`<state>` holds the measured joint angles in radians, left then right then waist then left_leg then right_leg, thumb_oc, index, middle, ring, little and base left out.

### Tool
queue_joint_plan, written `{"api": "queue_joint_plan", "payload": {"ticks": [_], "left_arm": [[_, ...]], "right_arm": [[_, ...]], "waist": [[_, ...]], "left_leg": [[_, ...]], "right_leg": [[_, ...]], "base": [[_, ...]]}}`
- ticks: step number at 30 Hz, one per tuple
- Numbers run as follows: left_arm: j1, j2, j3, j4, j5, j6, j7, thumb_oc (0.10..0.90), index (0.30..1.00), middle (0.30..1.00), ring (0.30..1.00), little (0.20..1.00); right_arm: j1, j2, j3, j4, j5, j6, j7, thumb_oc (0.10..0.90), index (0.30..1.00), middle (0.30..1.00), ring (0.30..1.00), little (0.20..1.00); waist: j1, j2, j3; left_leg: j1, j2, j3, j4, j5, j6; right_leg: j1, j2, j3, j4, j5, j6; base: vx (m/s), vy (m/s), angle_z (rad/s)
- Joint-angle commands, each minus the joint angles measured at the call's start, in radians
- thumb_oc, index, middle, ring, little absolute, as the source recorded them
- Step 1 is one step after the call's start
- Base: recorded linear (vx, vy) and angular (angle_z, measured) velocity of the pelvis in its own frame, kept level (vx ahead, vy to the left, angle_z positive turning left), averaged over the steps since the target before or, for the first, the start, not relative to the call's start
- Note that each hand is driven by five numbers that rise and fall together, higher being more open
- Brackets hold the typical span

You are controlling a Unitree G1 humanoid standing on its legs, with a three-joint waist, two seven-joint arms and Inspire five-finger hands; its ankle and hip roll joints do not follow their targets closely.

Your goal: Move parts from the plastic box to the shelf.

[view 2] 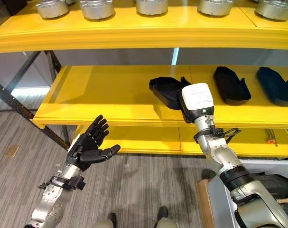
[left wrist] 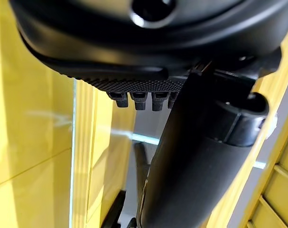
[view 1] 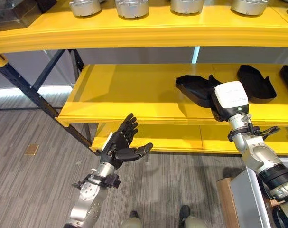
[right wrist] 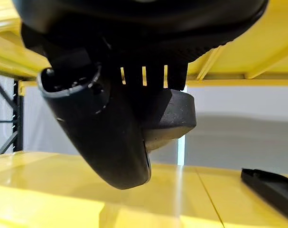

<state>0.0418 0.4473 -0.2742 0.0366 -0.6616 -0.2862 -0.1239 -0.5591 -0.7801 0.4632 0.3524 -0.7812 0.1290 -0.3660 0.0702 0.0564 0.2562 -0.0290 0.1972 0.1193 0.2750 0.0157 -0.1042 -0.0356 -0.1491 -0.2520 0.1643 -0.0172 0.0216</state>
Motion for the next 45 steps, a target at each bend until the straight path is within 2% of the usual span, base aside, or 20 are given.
{"api": "queue_joint_plan", "payload": {"ticks": [1, 2, 3, 5, 9, 14, 20, 28, 35, 45], "left_arm": [[-0.062, 0.011, 0.005, -0.083, -0.024, -0.102, -0.058, 0.900, 1.000, 1.000, 1.000, 1.000], [-0.062, 0.010, 0.001, -0.090, -0.023, -0.096, -0.063, 0.900, 1.000, 1.000, 1.000, 1.000], [-0.058, 0.013, 0.001, -0.088, -0.025, -0.099, -0.065, 0.900, 1.000, 1.000, 1.000, 1.000], [-0.047, 0.012, -0.007, -0.097, -0.033, -0.072, -0.055, 0.900, 1.000, 1.000, 1.000, 1.000], [-0.055, 0.018, -0.016, -0.092, -0.038, -0.066, -0.056, 0.900, 1.000, 1.000, 1.000, 1.000], [-0.056, 0.030, -0.016, -0.103, -0.051, -0.062, -0.051, 0.900, 1.000, 1.000, 1.000, 1.000], [-0.066, 0.043, -0.013, -0.131, -0.070, -0.074, -0.064, 0.900, 1.000, 1.000, 1.000, 1.000], [-0.118, 0.049, -0.021, -0.149, -0.087, -0.107, -0.047, 0.900, 1.000, 1.000, 1.000, 1.000], [-0.171, 0.058, -0.023, -0.200, -0.088, -0.128, -0.026, 0.900, 1.000, 1.000, 1.000, 1.000], [-0.177, 0.072, -0.025, -0.267, -0.089, -0.109, -0.017, 0.900, 1.000, 1.000, 1.000, 1.000]], "right_arm": [[-0.256, -0.006, 0.032, 0.012, 0.018, 0.006, -0.113, 0.400, 0.300, 0.300, 0.300, 0.300], [-0.263, 0.000, 0.030, 0.036, 0.011, 0.005, -0.116, 0.400, 0.300, 0.300, 0.300, 0.300], [-0.272, 0.003, 0.034, 0.053, 0.015, -0.003, -0.114, 0.400, 0.300, 0.300, 0.300, 0.300], [-0.263, 0.021, 0.029, 0.064, 0.014, 0.011, -0.082, 0.400, 0.300, 0.300, 0.300, 0.300], [-0.271, 0.044, 0.038, 0.104, 0.015, 0.028, -0.079, 0.400, 0.300, 0.300, 0.300, 0.300], [-0.327, 0.048, 0.057, 0.153, 0.037, 0.068, -0.078, 0.400, 0.300, 0.300, 0.300, 0.300], [-0.421, 0.009, 0.085, 0.214, 0.055, 0.099, -0.077, 0.400, 0.300, 0.300, 0.300, 0.300], [-0.536, -0.029, 0.130, 0.291, 0.068, 0.110, -0.083, 0.400, 0.300, 0.300, 0.300, 0.300], [-0.656, -0.058, 0.175, 0.311, 0.092, 0.185, -0.072, 0.400, 0.300, 0.300, 0.300, 0.300], [-0.681, -0.102, 0.161, 0.347, 0.106, 0.231, -0.091, 0.400, 0.300, 0.300, 0.300, 0.300]], "waist": [[0.023, -0.011, -0.032], [0.035, -0.003, -0.025], [0.041, -0.004, -0.026], [0.042, -0.009, -0.035], [0.048, -0.012, -0.042], [0.068, -0.011, -0.031], [0.091, 0.004, 0.015], [0.098, 0.025, 0.081], [0.098, 0.042, 0.165], [0.091, 0.052, 0.230]], "left_leg": [[-0.078, 0.051, -0.023, -0.124, 0.176, -0.045], [-0.108, 0.051, -0.051, -0.167, 0.224, -0.051], [-0.106, 0.043, -0.064, -0.189, 0.207, -0.045], [-0.066, 0.028, -0.050, -0.245, 0.137, -0.025], [-0.026, 0.012, -0.054, -0.266, 0.109, -0.019], [-0.029, -0.005, -0.052, -0.270, 0.095, -0.015], [-0.073, -0.014, -0.061, -0.269, 0.102, -0.015], [-0.130, -0.018, -0.076, -0.265, 0.114, -0.016], [-0.197, -0.032, -0.084, -0.259, 0.121, -0.008], [-0.262, -0.036, -0.078, -0.234, 0.124, 0.003]], "right_leg": [[0.081, -0.017, -0.010, -0.007, -0.057, 0.005], [0.096, -0.015, -0.004, -0.002, -0.071, 0.006], [0.102, -0.016, 0.002, -0.003, -0.076, 0.011], [0.113, -0.041, 0.002, -0.006, -0.077, 0.021], [0.109, -0.055, 0.004, -0.022, -0.056, 0.042], [0.095, -0.065, -0.005, -0.045, -0.036, 0.060], [0.057, -0.067, -0.013, -0.045, -0.033, 0.062], [-0.015, -0.064, -0.009, -0.022, -0.037, 0.056], [-0.115, -0.057, 0.009, 0.033, -0.048, 0.048], [-0.216, -0.054, 0.021, 0.115, -0.066, 0.037]], "base": [[0.12, 0.210, 0.26], [0.15, 0.224, 0.19], [0.20, 0.250, 0.14], [0.23, 0.301, -0.38], [0.10, 0.095, -0.40], [0.00, 0.026, 0.05], [-0.09, 0.006, 0.10], [-0.12, -0.006, -0.02], [-0.15, -0.022, -0.05], [-0.07, -0.044, 0.00]]}}
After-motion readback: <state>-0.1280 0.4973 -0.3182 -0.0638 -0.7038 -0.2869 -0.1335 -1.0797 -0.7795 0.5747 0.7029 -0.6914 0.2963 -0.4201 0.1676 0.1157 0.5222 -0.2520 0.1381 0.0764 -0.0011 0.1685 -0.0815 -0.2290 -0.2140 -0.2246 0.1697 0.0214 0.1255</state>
